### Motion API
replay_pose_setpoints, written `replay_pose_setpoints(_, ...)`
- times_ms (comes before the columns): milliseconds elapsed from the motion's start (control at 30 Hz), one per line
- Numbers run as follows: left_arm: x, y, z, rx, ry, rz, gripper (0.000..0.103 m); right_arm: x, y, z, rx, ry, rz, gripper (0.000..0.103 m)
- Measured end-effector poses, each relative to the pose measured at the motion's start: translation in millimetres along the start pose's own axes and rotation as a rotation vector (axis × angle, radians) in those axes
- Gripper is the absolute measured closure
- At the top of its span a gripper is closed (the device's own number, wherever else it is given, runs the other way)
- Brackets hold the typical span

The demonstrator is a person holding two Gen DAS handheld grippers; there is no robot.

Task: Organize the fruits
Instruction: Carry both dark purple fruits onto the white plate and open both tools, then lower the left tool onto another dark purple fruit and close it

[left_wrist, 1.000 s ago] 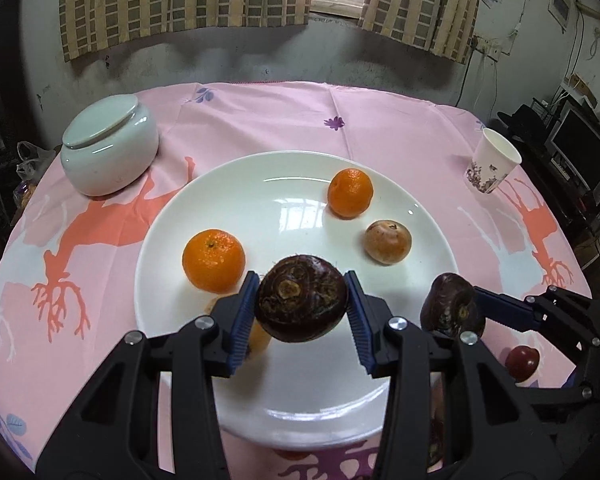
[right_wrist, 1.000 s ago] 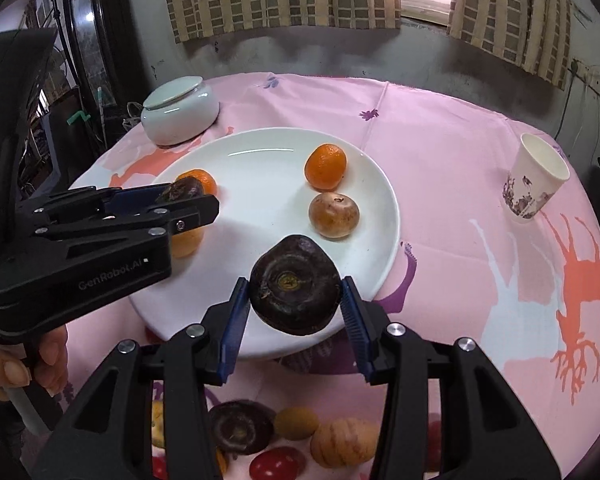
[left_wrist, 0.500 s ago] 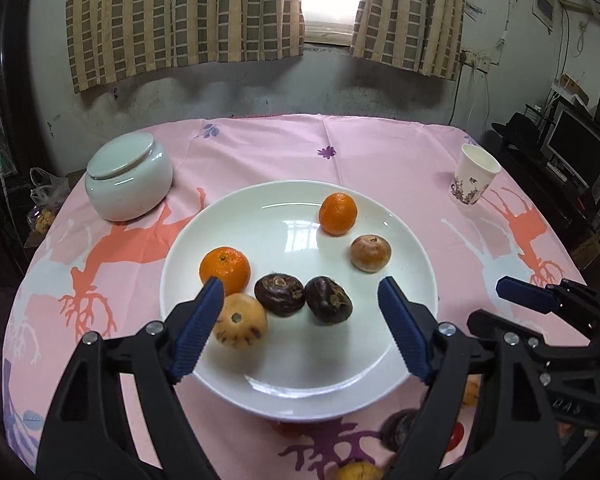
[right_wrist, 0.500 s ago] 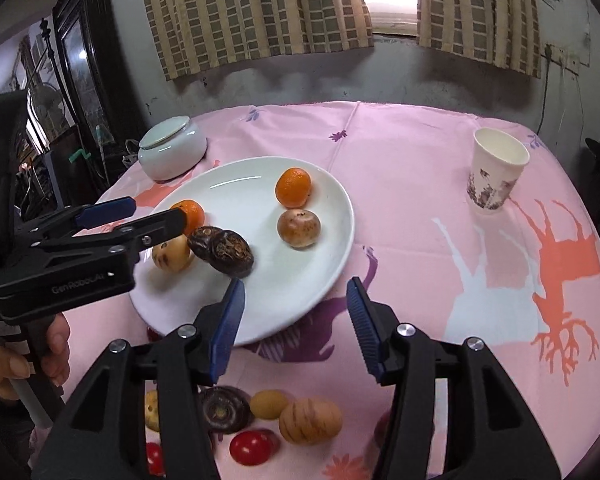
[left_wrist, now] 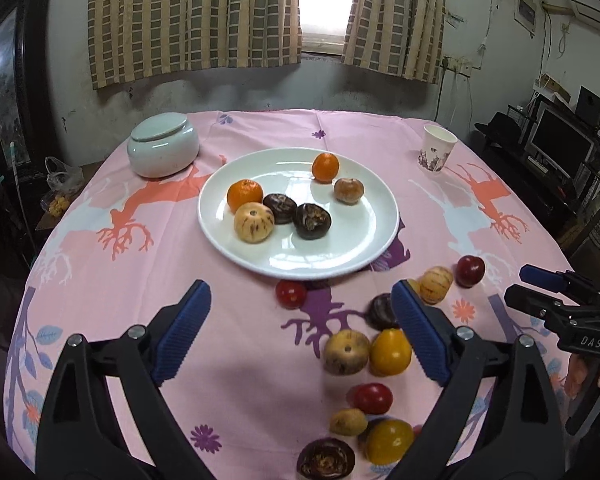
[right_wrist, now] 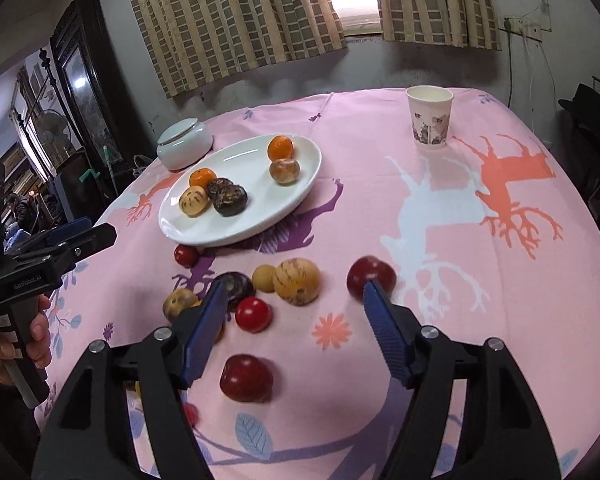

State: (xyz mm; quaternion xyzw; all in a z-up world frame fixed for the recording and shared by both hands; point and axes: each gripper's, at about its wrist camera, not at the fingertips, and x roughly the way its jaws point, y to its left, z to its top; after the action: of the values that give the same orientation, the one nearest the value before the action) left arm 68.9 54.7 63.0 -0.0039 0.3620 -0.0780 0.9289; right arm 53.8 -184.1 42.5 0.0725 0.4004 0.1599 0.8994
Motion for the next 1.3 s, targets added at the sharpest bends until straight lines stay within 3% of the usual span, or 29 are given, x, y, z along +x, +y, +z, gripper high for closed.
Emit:
replay_pose_setpoints(200,1.9,1.9,-33.0,-0.03,0.052,-0.02,0.009,4.9,-11.0,-26.1,0.043,0.011,0.032,0.032)
replay_pose_setpoints(367,3.6,-0.2,-51.1,-0.002,0.054,-0.002,0.009,8.4,-19.5,-27.9,0.056,0.026,0.036,0.032)
replay_pose_setpoints(633,13.0,6.6,-67.3,-0.027,0.102,-0.043,0.009,4.8,-21.0,-28.2,0.053,0.006,0.014,0.032)
replay_pose_setpoints(933,8.6,11.0,-80.2,-0.023,0.13,-0.037,0.009,9.5,-20.5,-29.7,0.041,0.024,-0.007,0.032)
replay_pose_setpoints(1300,-3.4,2.3,-98.2,0.102,0.161,-0.051,0.009,10.9,-20.6,-30.9,0.048,0.035,-0.01,0.032)
